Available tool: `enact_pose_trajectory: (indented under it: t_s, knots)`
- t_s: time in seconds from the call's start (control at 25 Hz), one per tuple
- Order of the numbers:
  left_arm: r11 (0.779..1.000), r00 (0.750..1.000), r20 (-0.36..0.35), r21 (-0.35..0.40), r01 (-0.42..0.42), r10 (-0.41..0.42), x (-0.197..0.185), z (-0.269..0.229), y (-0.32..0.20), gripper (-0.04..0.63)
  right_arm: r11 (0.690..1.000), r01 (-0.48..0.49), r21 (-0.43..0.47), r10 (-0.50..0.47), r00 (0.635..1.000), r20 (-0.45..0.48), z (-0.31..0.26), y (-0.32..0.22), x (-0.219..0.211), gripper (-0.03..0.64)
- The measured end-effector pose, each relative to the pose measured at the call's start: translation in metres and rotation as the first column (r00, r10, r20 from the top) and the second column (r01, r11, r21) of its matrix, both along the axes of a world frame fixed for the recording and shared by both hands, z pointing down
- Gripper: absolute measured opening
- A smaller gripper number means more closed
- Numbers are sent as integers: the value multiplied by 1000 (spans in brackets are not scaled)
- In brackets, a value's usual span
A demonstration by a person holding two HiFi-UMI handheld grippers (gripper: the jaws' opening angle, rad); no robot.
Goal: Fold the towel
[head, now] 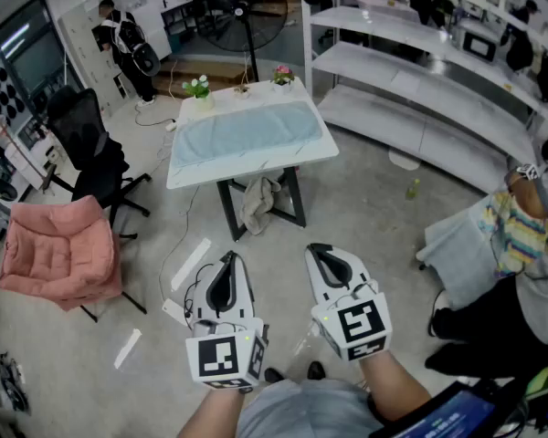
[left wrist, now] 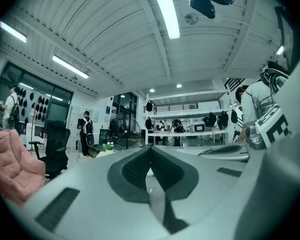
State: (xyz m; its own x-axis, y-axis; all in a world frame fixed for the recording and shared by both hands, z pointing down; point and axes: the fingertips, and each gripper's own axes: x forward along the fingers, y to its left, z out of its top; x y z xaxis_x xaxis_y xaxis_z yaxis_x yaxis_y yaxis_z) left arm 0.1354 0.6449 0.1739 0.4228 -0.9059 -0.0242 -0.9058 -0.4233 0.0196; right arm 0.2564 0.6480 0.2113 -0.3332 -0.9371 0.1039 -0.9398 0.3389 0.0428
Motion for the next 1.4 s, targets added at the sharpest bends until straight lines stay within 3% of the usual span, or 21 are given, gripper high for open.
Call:
enact_pose_trajectory:
  t_s: [0.32, 0.48, 0.52, 0.56, 0.68, 1.16, 1.4]
  knots:
    - [999, 999, 5, -28, 36, -36, 7, 8, 0, 6, 1000, 12, -19, -12, 1000, -14, 13, -3, 14, 15]
    - [997, 998, 1, -41, 68, -68, 0, 14, -4, 6, 1000, -13, 12, 12, 999, 40, 10, -11, 22, 23]
    - [996, 997, 0, -46, 75, -75, -2, 15, -6, 6, 1000, -13, 18, 12, 999, 46, 10, -15, 23, 67]
    - [995, 997, -1, -50, 81, -81, -4, 17, -10, 6, 1000, -6, 15, 5, 999, 47, 11, -19, 23, 154]
    - [994, 996, -5, -57, 94, -94, -8, 25, -28, 6, 1000, 25, -19, -24, 999, 40, 21, -38, 19, 210]
    - [987, 996, -17, -133, 89, -92, -52, 62, -203, 7, 993, -25, -113, 26, 1000, 3, 67, -202, -1, 193]
    - [990, 998, -8, -128, 65, -67, -74, 51, -291, 6, 992, -50, -114, 51, 999, 10, 55, -285, -18, 172]
